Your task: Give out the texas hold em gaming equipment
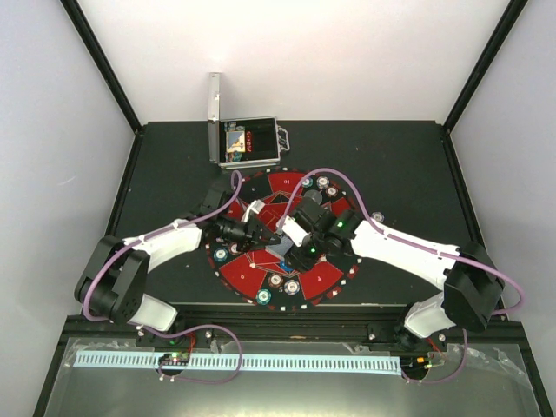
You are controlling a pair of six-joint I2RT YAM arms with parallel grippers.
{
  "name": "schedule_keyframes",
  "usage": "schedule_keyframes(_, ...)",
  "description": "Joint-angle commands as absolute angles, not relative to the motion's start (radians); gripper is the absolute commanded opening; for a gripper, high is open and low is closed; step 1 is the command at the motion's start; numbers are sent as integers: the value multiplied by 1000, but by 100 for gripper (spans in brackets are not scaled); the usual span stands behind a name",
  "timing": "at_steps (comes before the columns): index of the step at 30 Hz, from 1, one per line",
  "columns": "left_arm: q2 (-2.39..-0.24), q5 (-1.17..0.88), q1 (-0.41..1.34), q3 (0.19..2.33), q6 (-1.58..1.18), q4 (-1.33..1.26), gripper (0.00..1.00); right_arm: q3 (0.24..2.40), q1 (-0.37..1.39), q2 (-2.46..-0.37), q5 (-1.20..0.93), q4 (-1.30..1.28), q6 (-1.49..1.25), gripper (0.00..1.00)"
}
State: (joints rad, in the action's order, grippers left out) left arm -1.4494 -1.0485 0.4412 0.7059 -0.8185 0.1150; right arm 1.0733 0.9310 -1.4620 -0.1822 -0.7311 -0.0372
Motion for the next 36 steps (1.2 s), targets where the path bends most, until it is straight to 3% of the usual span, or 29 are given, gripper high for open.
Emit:
schedule_keyframes(1,-1446,-1123,459,704,-821,63,1,1099,936,-1475,-174,-693,-41,63)
schedule_keyframes(4,-1429,-1115,459,697,-818,43,2,1108,935,-1483,-195,-701,-36,74)
schedule_keyframes(7,-1411,-1109,463,699,-796,50,2,1134,937,-1500,-210,-721,-28,94)
schedule_keyframes(9,-1405,-1102,463,701,-771,68,2,1148,938,-1510,-206,-729,-26,100)
schedule_keyframes(15,-1398,-1101,463,697,-752,83,2,1175,951,-1546,-171,-752,-11,99)
schedule_keyframes(26,-1400,-1120,463,698,-737,83,1,1183,960,-1559,-130,-766,-7,80)
schedule_keyframes(36,-1402,-1131,462,692,-749,65,2,1161,965,-1547,-138,-775,-1,79)
